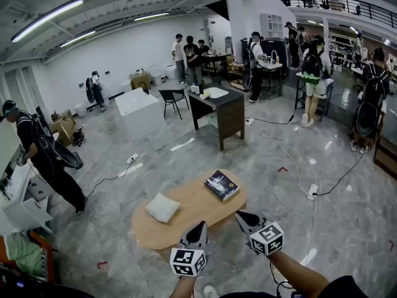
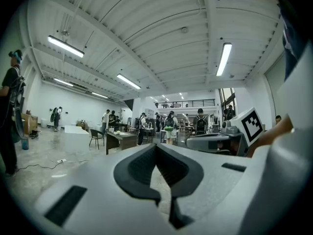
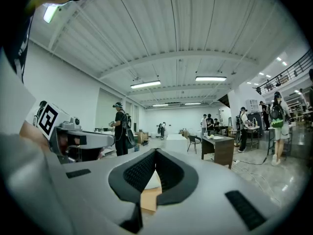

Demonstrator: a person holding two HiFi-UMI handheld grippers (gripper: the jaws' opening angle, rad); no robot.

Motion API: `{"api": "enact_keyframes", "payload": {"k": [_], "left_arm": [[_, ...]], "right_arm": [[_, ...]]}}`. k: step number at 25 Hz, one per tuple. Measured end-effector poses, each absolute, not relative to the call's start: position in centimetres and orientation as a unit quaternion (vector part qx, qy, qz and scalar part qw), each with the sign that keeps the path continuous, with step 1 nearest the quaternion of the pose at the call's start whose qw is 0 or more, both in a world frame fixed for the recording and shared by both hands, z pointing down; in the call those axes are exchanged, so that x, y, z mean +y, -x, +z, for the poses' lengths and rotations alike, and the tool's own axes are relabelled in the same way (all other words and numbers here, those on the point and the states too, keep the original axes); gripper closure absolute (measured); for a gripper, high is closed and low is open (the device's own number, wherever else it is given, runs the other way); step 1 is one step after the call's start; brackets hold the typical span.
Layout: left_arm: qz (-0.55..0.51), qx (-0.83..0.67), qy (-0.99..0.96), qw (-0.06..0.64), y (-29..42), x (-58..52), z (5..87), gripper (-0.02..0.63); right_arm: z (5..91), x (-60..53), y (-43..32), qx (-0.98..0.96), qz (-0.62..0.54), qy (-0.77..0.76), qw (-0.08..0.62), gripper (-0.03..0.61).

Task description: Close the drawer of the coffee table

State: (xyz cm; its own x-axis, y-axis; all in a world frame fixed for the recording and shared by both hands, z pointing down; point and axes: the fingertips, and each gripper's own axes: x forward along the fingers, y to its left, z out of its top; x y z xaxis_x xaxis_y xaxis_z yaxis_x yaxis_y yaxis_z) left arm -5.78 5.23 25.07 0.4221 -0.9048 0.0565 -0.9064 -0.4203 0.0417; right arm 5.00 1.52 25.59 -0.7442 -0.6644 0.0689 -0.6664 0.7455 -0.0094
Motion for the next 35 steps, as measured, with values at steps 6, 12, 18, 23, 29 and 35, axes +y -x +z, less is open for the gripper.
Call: {"api": "enact_keyframes", "payload": {"k": [6, 12, 18, 23, 29, 35], "left_arm": [[0.010, -0.549, -0.835, 0.030, 4.1, 7.2, 24.7, 0.612], [0.005, -0.556, -0.830, 0.030, 3.0, 9.0, 24.6, 0.612], [0.006, -0.553, -0.833, 0.018, 2.0, 10.2, 23.9, 0.612], [0.007, -0.550, -0.835, 0.011, 1.4, 11.0, 23.7, 0.612], [0.007, -0.550, -0.835, 0.007, 0.8, 11.7, 23.3, 0.612], [0.009, -0.550, -0.835, 0.006, 0.3, 12.4, 23.1, 0.612]], "right_arm": [[25.5, 3.6, -7.0, -0.938, 0.019, -0.346, 0.025, 0.565], [25.2, 5.5, -8.1, -0.942, 0.018, -0.336, 0.013, 0.565], [24.3, 7.1, -8.6, -0.944, 0.009, -0.329, 0.003, 0.565], [23.9, 8.0, -8.8, -0.944, 0.001, -0.329, -0.006, 0.565], [23.5, 8.6, -9.2, -0.945, -0.001, -0.326, -0.012, 0.565], [23.1, 9.2, -9.6, -0.946, -0.002, -0.325, -0.016, 0.565]]}}
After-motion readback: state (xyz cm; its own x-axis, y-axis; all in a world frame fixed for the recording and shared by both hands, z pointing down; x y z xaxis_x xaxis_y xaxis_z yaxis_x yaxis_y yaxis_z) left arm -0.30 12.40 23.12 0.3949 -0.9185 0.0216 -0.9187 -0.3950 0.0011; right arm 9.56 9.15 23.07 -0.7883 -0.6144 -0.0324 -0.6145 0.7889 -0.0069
